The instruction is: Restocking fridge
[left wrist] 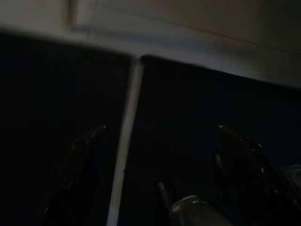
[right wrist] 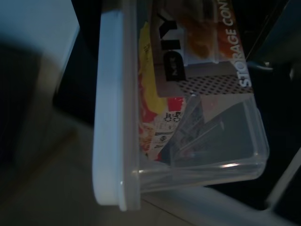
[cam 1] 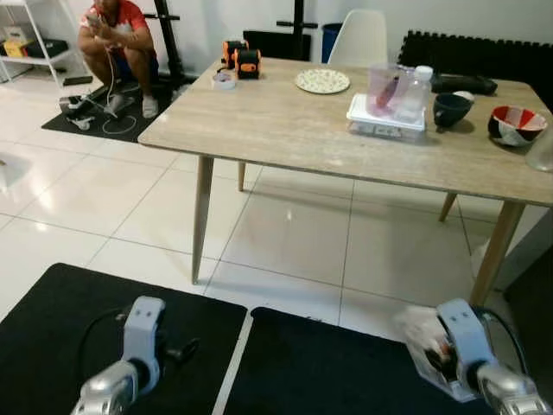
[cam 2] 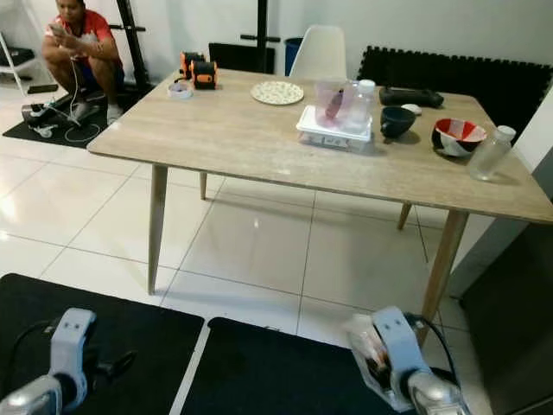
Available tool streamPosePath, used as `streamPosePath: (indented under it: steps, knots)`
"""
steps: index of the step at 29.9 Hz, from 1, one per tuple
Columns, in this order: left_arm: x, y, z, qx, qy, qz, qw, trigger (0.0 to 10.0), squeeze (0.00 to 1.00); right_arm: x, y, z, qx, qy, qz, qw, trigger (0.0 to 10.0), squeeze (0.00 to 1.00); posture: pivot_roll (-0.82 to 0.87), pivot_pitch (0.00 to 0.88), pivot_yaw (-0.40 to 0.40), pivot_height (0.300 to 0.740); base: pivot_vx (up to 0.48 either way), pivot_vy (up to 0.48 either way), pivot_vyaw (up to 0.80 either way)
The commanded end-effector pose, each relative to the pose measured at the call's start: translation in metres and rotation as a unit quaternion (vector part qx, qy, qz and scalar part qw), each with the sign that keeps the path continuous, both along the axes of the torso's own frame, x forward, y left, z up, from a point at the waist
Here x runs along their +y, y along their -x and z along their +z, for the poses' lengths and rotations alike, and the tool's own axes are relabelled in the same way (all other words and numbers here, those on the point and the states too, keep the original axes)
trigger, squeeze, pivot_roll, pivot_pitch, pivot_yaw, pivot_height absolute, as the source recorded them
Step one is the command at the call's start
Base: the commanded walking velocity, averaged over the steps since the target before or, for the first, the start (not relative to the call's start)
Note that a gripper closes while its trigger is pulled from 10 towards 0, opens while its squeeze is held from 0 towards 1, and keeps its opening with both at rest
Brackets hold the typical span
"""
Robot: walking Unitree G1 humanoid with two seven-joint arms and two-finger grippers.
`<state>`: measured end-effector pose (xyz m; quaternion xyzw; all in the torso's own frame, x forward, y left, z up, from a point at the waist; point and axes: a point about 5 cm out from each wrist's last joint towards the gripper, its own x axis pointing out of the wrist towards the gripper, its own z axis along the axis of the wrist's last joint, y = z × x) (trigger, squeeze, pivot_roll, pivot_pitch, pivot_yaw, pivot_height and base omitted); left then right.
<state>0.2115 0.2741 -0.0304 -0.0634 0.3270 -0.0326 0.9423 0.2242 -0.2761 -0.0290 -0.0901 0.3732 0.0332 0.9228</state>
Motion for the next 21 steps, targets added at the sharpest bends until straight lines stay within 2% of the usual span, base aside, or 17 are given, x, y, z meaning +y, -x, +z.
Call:
streamPosePath:
  steps: [1, 3, 5, 7, 8, 9, 11, 14, 21]
  knots:
    - [-0.004, 0.014, -0.013, 0.024, 0.018, 0.054, 0.998, 10.0, 0.0, 0.002, 0.011, -0.01, 0.009, -0.017, -0.037, 0.999, 10.0, 0.0, -0.09, 0.045, -0.008, 0.74, 0.0, 0.0, 0.0]
    - [-0.013, 0.036, -0.033, 0.07, 0.039, 0.114, 0.99, 10.0, 0.0, 0.01, 0.034, -0.028, 0.043, -0.021, -0.068, 0.997, 10.0, 0.0, -0.09, 0.039, -0.006, 0.74, 0.0, 0.0, 0.0]
    - [-0.021, 0.051, -0.044, 0.103, 0.042, 0.129, 0.985, 10.0, 0.0, 0.016, 0.053, -0.041, 0.072, -0.021, -0.092, 0.993, 10.0, 0.0, -0.1, 0.026, -0.002, 0.74, 0.0, 0.0, 0.0]
    - [-0.021, 0.051, -0.044, 0.103, 0.042, 0.129, 0.985, 10.0, 0.0, 0.016, 0.053, -0.041, 0.072, -0.021, -0.092, 0.993, 10.0, 0.0, -0.1, 0.026, -0.002, 0.74, 0.0, 0.0, 0.0]
    - [-0.033, 0.063, -0.054, 0.13, 0.042, 0.135, 0.981, 10.0, 0.0, 0.019, 0.075, -0.053, 0.111, -0.019, -0.131, 0.985, 10.0, 0.0, -0.09, 0.0, -0.013, 0.74, 0.0, 0.0, 0.0]
    - [-0.033, 0.063, -0.054, 0.13, 0.042, 0.135, 0.981, 10.0, 0.0, 0.019, 0.075, -0.053, 0.111, -0.019, -0.131, 0.985, 10.0, 0.0, -0.09, 0.0, -0.013, 0.74, 0.0, 0.0, 0.0]
    - [-0.04, 0.068, -0.058, 0.14, 0.041, 0.14, 0.979, 10.0, 0.0, 0.019, 0.087, -0.058, 0.13, -0.019, -0.162, 0.978, 10.0, 0.0, -0.08, 0.0, -0.022, 0.74, 0.0, 0.0, 0.0]
    - [-0.045, 0.069, -0.06, 0.142, 0.046, 0.136, 0.979, 10.0, 0.0, 0.018, 0.09, -0.06, 0.137, -0.016, -0.169, 0.976, 10.0, 0.0, -0.06, 0.0, -0.021, 0.74, 0.0, 0.0, 0.0]
    - [-0.049, 0.071, -0.062, 0.148, 0.046, 0.125, 0.98, 10.0, 0.0, 0.022, 0.073, -0.055, 0.118, -0.014, -0.159, 0.98, 10.0, 0.0, -0.06, 0.0, -0.013, 0.74, 0.0, 0.0, 0.0]
